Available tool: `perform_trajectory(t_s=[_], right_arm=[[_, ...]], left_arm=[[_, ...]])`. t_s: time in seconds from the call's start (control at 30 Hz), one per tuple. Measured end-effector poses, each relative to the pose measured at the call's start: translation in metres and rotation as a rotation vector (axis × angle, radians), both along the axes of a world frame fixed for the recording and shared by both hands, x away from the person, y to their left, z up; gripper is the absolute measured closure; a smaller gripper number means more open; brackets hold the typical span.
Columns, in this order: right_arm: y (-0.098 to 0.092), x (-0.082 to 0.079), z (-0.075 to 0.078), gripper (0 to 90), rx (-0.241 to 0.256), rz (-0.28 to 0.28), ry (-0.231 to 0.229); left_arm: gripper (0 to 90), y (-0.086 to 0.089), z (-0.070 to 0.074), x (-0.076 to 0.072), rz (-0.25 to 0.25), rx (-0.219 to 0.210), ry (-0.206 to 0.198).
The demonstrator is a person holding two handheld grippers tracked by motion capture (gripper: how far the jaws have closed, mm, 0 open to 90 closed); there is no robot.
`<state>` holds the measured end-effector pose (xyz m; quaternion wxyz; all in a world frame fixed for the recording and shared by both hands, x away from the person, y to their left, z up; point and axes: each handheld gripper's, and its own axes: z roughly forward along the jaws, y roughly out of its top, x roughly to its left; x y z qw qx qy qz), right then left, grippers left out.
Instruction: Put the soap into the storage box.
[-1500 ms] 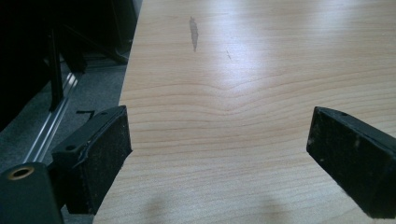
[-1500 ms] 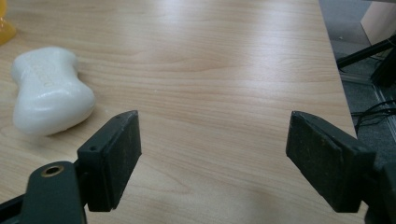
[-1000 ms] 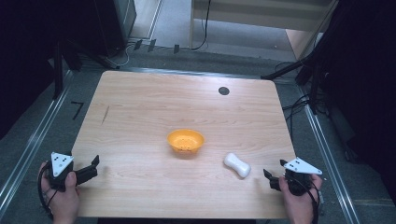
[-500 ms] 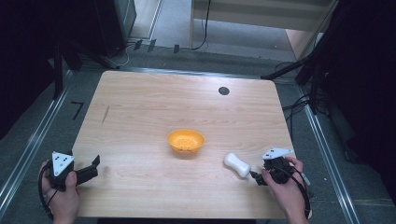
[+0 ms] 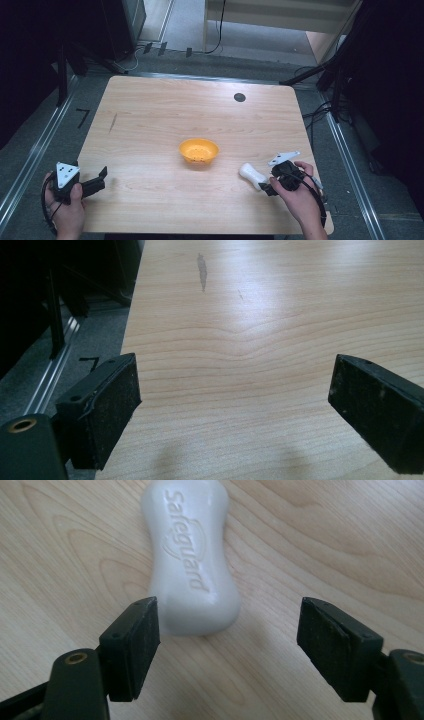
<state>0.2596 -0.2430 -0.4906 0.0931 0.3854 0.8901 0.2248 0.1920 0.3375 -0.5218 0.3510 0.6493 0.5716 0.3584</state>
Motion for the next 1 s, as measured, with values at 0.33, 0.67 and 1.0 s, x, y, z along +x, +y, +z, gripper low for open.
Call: perform_trajectory(t_s=[0.33, 0.67, 1.0], right_arm=[[0.023, 0.011, -0.004, 27.0, -0.025, 0.027, 0.039], [0.036, 0.022, -0.016, 32.8, -0.025, 0.037, 0.091], [0.038, 0.028, -0.022, 45.4, -0.025, 0.028, 0.102]], left_arm=[[6.7, 0.000, 0.000, 0.000, -0.006, 0.000, 0.002], [6.7, 0.000, 0.000, 0.000, -0.007, 0.003, 0.006], [6.7, -0.001, 0.000, 0.001, -0.009, 0.003, 0.007]])
